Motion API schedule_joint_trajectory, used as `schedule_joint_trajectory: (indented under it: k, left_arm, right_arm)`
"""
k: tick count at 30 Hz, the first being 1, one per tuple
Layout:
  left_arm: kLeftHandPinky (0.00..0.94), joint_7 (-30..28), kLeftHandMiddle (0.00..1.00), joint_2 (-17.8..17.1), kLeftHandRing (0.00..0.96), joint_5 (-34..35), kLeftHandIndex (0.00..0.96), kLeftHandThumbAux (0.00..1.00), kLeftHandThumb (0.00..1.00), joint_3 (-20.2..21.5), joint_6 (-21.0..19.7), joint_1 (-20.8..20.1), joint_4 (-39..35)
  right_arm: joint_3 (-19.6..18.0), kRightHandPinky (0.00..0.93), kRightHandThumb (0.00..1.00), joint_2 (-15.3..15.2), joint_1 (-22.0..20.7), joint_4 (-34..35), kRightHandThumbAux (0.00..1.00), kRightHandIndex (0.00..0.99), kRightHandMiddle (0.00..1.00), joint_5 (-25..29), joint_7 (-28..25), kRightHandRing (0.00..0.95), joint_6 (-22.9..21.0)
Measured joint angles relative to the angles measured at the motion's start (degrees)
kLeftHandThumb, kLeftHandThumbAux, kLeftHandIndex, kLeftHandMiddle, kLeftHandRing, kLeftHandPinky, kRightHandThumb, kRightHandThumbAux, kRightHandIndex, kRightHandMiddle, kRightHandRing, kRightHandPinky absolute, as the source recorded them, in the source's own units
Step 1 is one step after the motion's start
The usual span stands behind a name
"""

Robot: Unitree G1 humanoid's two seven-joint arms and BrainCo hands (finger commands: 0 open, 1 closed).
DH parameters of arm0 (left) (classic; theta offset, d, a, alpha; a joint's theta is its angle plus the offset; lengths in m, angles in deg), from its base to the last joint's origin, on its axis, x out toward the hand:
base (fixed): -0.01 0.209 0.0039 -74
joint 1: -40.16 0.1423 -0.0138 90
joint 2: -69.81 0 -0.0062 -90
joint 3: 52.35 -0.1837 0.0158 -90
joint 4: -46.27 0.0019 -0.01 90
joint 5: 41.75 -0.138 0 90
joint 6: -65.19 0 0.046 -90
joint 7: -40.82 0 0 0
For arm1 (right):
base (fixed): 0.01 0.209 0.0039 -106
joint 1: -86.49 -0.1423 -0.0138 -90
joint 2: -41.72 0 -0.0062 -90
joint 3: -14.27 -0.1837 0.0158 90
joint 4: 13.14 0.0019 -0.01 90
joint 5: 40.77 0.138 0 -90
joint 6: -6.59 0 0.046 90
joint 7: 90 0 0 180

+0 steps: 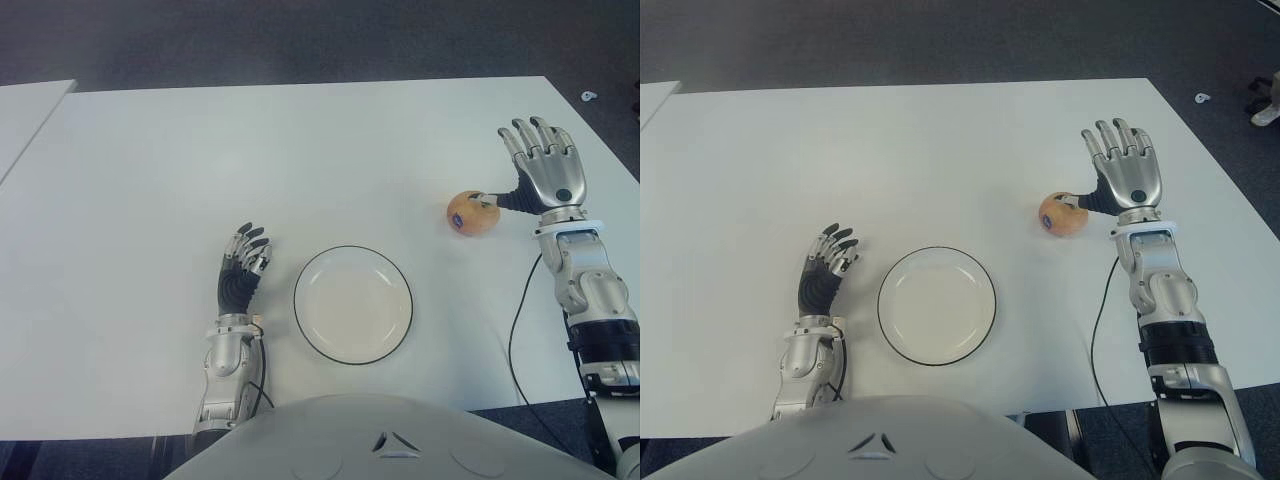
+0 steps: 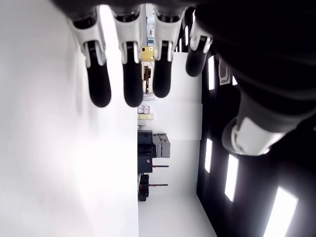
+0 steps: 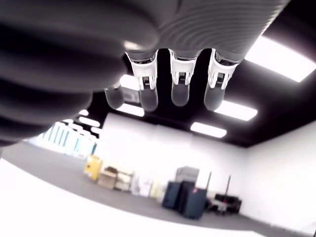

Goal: Put the apples into the plate.

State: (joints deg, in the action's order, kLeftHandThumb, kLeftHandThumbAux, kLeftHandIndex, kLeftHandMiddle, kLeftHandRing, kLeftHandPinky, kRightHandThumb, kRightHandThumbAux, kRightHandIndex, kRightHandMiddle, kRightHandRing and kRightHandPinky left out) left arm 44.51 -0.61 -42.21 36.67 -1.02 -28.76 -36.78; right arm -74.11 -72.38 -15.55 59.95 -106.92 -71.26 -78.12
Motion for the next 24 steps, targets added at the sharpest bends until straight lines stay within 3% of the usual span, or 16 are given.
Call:
schedule_joint_trajectory:
  k: [6, 11, 17, 24]
  left_arm:
    - [0.351, -0.02, 0.233, -0.01, 0.290, 0.13, 0.161, 0.600, 0.402, 0.14, 0.39, -0.09, -0.05]
    - [0.359, -0.27, 0.234, -0.54, 0.293, 0.51, 0.162, 0.602, 0.411, 0.61, -0.76, 0.05, -0.07]
    - [0.363, -0.42, 0.233, -0.84, 0.298, 0.79, 0.164, 0.599, 0.421, 1.07, -1.91, 0.03, -0.55]
    - [0.364, -0.80, 0.229, -1.00, 0.297, 1.54, 0.160, 0.596, 0.426, 1.79, -3.83, 0.21, -1.92]
  right_arm:
    - [2.25, 0.000, 0.417, -1.12, -4.30, -13.44, 0.386, 0.047, 0.052, 3.58, 3.74, 0.015, 3.68]
    - [4.89, 0.000, 0.416, -1.52, -7.65, -23.06, 0.380, 0.063, 0.066, 8.28, 9.69, 0.037, 9.51]
    - [7.63, 0.000, 0.427, -0.25, -11.14, -33.53, 0.383, 0.065, 0.072, 14.11, 14.84, 0.044, 14.98]
    - [9.81, 0.027, 0.430, 1.16, -14.89, -42.99, 0.400, 0.067, 0.073, 19.20, 16.71, 0.052, 18.72]
